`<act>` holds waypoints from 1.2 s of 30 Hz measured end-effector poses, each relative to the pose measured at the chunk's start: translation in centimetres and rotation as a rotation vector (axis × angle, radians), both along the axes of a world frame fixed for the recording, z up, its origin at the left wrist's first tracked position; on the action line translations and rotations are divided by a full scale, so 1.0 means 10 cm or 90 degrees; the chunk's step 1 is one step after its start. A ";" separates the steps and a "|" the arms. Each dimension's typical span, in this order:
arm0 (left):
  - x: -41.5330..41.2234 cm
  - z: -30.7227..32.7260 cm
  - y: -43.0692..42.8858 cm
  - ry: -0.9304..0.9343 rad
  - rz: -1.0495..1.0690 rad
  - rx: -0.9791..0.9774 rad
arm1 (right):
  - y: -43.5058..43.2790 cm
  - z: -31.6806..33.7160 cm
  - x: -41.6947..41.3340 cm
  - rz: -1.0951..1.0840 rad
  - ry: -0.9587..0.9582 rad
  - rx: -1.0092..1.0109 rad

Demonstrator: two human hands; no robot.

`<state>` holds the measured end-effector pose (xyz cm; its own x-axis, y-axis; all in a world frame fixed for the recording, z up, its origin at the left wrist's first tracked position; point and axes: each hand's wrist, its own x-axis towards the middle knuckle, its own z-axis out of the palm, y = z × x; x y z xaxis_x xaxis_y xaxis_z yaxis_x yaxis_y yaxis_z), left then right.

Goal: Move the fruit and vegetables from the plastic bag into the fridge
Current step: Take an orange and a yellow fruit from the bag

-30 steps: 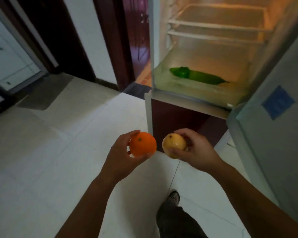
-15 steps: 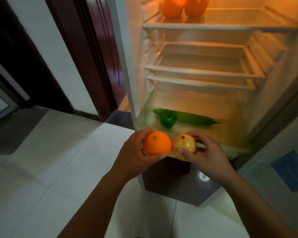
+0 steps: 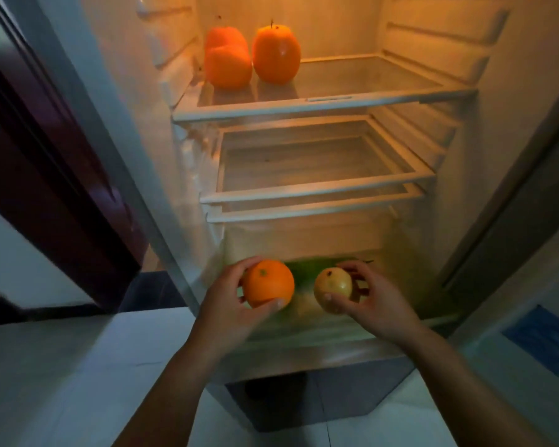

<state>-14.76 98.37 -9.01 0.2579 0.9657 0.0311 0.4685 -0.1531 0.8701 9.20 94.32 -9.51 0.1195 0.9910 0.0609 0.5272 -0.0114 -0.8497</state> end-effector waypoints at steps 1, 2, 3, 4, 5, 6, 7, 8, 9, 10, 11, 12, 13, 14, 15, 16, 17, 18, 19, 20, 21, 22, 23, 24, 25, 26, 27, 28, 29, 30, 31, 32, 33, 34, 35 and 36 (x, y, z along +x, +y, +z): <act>0.00 -0.04 0.07 -0.001 0.005 -0.006 | 0.06 -0.04 0.01 -0.004 -0.003 -0.016; 0.01 -0.07 0.14 0.001 0.009 -0.012 | 0.13 -0.07 0.03 -0.007 -0.004 -0.032; 0.02 -0.09 0.20 0.007 0.008 -0.017 | 0.20 -0.11 0.05 -0.009 -0.009 -0.046; 0.03 -0.12 0.25 0.011 0.005 -0.019 | 0.27 -0.14 0.07 -0.007 -0.024 -0.053; 0.06 -0.15 0.30 0.016 0.002 -0.022 | 0.34 -0.19 0.09 0.003 -0.052 -0.058; 0.08 -0.18 0.34 0.022 0.002 -0.028 | 0.40 -0.23 0.10 0.021 -0.084 -0.063; 0.10 -0.22 0.37 0.028 0.004 -0.033 | 0.46 -0.27 0.10 0.042 -0.110 -0.070; 0.13 -0.26 0.40 0.028 0.005 -0.038 | 0.51 -0.31 0.10 0.062 -0.124 -0.073; 0.18 -0.30 0.41 0.022 0.010 -0.045 | 0.55 -0.37 0.10 0.081 -0.133 -0.071; 0.22 -0.35 0.42 0.011 0.022 -0.051 | 0.60 -0.42 0.11 0.100 -0.146 -0.064; 0.25 -0.41 0.42 -0.002 0.039 -0.057 | 0.65 -0.48 0.13 0.119 -0.170 -0.055; 0.29 -0.46 0.43 -0.010 0.057 -0.060 | 0.71 -0.52 0.15 0.142 -0.202 -0.051; 0.31 -0.51 0.43 -0.009 0.069 -0.059 | 0.78 -0.55 0.18 0.167 -0.236 -0.052; 0.32 -0.56 0.44 -0.005 0.073 -0.059 | 0.85 -0.58 0.21 0.189 -0.260 -0.059; 0.34 -0.60 0.44 -0.004 0.072 -0.061 | 0.91 -0.59 0.23 0.206 -0.276 -0.069; 0.35 -0.63 0.44 -0.008 0.073 -0.063 | 0.97 -0.60 0.25 0.219 -0.291 -0.079; 0.35 -0.66 0.44 -0.013 0.083 -0.066 | 1.02 -0.62 0.26 0.234 -0.309 -0.088; 0.35 -0.68 0.45 -0.020 0.099 -0.069 | 1.05 -0.65 0.26 0.250 -0.329 -0.101; 0.34 -0.70 0.45 -0.027 0.115 -0.074 | 1.08 -0.68 0.26 0.264 -0.346 -0.117; 0.34 -0.72 0.46 -0.035 0.127 -0.080 | 1.09 -0.71 0.26 0.273 -0.358 -0.131; 0.34 -0.73 0.46 -0.043 0.136 -0.091 | 1.10 -0.74 0.26 0.281 -0.368 -0.140; 0.34 -0.74 0.47 -0.049 0.140 -0.101 | 1.10 -0.76 0.26 0.286 -0.373 -0.146; 0.34 -0.74 0.48 -0.050 0.140 -0.105 | 1.11 -0.78 0.26 0.288 -0.376 -0.143; 0.34 -0.74 0.49 -0.048 0.138 -0.106 | 1.12 -0.79 0.26 0.284 -0.375 -0.139; 0.34 -0.74 0.50 -0.045 0.136 -0.102 | 1.12 -0.79 0.26 0.279 -0.365 -0.137; 0.35 -0.74 0.51 -0.041 0.134 -0.096 | 1.12 -0.80 0.26 0.275 -0.351 -0.136; 0.35 -0.74 0.52 -0.036 0.130 -0.090 | 1.12 -0.81 0.26 0.272 -0.343 -0.131; 0.35 -0.74 0.53 -0.032 0.124 -0.085 | 1.12 -0.82 0.27 0.266 -0.338 -0.132; 0.35 -0.74 0.53 -0.029 0.117 -0.081 | 1.12 -0.83 0.29 0.257 -0.333 -0.133; 0.34 -0.74 0.53 -0.030 0.110 -0.080 | 1.12 -0.83 0.29 0.242 -0.326 -0.134; 0.33 -0.73 0.54 -0.033 0.105 -0.080 | 1.12 -0.82 0.30 0.225 -0.320 -0.140; 0.33 -0.72 0.54 -0.037 0.101 -0.083 | 1.11 -0.80 0.30 0.219 -0.316 -0.153; 0.33 -0.70 0.55 -0.040 0.097 -0.087 | 1.11 -0.77 0.29 0.223 -0.319 -0.161; 0.33 -0.67 0.55 -0.043 0.094 -0.089 | 1.09 -0.74 0.28 0.233 -0.327 -0.173; 0.33 -0.64 0.56 -0.044 0.090 -0.088 | 1.07 -0.71 0.27 0.237 -0.324 -0.171; 0.33 -0.61 0.57 -0.045 0.088 -0.082 | 1.05 -0.69 0.28 0.231 -0.310 -0.161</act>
